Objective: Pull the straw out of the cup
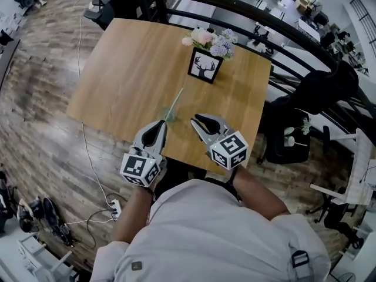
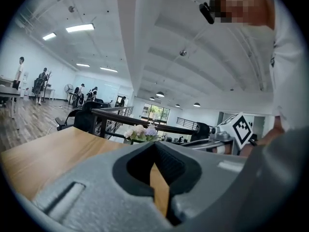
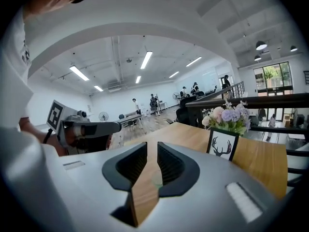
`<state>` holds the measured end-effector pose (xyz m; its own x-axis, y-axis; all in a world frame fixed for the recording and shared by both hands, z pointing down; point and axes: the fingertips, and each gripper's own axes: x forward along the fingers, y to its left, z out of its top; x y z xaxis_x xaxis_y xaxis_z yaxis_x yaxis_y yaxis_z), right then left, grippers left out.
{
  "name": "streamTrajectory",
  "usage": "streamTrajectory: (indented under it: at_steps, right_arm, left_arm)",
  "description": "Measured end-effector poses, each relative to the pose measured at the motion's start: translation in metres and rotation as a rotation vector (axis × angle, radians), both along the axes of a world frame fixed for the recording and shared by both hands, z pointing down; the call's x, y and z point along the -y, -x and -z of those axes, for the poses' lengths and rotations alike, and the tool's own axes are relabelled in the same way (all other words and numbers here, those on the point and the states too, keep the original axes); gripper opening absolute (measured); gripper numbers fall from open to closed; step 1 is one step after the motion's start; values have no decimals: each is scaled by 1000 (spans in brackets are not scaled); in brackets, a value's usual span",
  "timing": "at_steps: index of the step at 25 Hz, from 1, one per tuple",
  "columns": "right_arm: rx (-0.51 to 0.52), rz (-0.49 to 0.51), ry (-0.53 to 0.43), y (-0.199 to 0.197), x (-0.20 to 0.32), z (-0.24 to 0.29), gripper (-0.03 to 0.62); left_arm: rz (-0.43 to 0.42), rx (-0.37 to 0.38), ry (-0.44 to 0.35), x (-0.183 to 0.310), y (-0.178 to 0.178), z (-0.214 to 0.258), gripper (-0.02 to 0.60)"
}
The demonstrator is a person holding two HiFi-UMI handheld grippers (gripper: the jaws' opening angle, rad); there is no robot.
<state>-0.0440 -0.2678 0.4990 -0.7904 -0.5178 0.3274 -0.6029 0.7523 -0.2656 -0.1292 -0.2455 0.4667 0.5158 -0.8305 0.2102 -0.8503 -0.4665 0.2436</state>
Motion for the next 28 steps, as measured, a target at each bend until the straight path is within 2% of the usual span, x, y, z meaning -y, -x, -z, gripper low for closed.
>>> streamTrajectory:
  at_steps: [4,11,20,28]
  right_arm:
    - [-60,-7,35,19,21,-28,104]
    - [-77,-46,134,44,52,-74,114]
    - [-123,-90,279,63,76,-151,135]
    - [-133,-114,344,76,93,-194,140]
  left_arm:
    - [-58,15,30,21,8,-16,5]
    - [-96,29,79,56,37,-48,5]
    - [-161,22,134,85,51,-86,5]
    - [-173,22,177,100,65,-122,5]
